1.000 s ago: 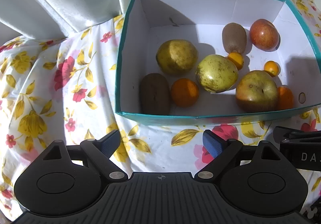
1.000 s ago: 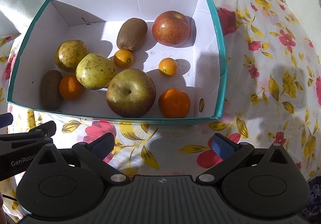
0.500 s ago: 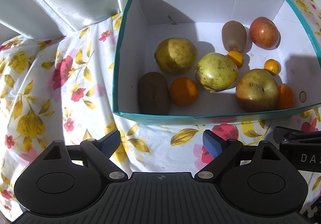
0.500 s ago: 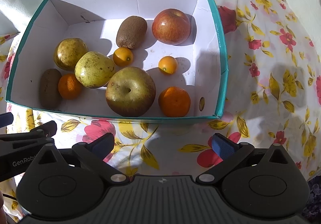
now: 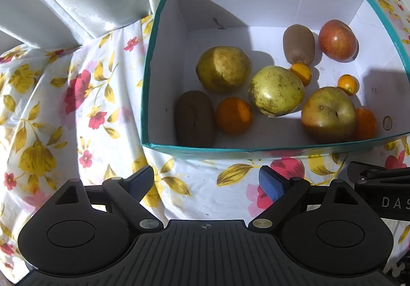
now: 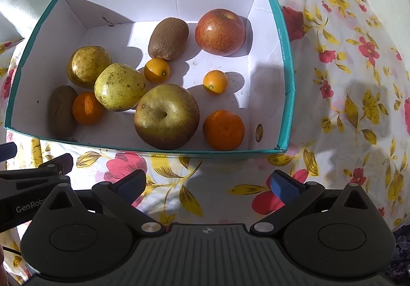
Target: Organize fruits
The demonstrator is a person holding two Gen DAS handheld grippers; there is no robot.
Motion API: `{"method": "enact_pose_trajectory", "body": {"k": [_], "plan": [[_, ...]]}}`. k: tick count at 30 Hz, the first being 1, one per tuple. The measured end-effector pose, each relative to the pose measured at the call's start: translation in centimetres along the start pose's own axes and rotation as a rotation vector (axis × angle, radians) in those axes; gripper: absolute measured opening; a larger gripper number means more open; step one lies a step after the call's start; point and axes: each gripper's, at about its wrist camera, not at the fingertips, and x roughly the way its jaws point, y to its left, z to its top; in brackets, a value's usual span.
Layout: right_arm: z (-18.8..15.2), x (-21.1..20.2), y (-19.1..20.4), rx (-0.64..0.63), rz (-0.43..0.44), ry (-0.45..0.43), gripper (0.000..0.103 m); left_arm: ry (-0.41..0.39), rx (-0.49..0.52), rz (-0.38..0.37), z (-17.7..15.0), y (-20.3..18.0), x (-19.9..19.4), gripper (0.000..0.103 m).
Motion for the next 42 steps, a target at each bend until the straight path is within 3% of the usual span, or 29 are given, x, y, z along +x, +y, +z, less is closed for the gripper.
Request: {"method": "enact_pose_trajectory", "body": {"k": [42], "plan": [[-0.05,0.59,-0.04,-0.004,-0.005,0.008,0.103,0.004,-0.001,-0.011,0.01,0.04,0.26,0.093]]}}
